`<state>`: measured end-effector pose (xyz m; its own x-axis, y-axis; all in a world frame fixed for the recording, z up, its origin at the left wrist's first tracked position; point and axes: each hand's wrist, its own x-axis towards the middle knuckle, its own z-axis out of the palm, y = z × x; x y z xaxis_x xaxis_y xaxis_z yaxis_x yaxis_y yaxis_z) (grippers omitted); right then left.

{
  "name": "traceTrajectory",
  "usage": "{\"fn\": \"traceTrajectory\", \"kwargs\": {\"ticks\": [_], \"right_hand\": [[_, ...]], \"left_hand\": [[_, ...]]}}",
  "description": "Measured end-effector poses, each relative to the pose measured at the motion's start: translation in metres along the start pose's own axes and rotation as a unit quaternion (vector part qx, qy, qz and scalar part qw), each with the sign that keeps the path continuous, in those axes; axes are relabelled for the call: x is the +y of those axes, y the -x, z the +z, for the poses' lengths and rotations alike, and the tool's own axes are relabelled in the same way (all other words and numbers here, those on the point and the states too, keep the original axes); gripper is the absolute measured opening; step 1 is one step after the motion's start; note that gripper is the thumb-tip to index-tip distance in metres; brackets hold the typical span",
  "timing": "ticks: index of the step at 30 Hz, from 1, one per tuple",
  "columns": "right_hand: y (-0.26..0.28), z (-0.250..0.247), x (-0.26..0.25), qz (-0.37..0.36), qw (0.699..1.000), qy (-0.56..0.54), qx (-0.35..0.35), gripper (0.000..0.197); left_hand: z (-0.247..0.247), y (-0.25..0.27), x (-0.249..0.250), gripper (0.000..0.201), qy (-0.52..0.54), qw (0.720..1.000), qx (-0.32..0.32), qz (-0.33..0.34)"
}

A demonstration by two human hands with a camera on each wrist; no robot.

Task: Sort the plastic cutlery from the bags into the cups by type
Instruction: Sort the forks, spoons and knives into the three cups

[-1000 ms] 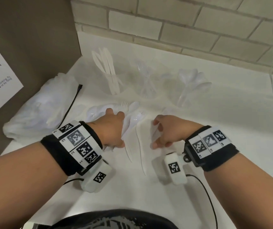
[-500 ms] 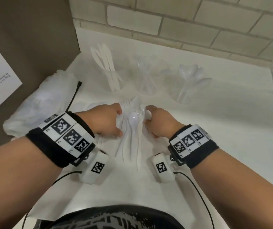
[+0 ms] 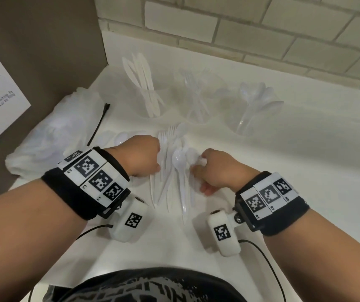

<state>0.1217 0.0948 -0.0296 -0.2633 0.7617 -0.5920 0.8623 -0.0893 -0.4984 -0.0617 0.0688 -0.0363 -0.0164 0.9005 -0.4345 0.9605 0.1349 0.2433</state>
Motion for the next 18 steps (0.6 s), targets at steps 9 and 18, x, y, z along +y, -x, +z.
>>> {"fn": "traceTrajectory", "kwargs": {"ticks": [9,18], "right_hand": [[0.007,0.024,-0.03,-0.037,0.98,0.196,-0.001,0.083],[-0.009,0.011,-0.026,-0.007,0.968,0.249,0.016,0.085]], "left_hand": [[0.004,-0.009,0.006,0.042,0.09,0.996,-0.008,0.004],[-0.005,-0.02,-0.003,0.079,0.095,0.995,0.043,-0.002]]}}
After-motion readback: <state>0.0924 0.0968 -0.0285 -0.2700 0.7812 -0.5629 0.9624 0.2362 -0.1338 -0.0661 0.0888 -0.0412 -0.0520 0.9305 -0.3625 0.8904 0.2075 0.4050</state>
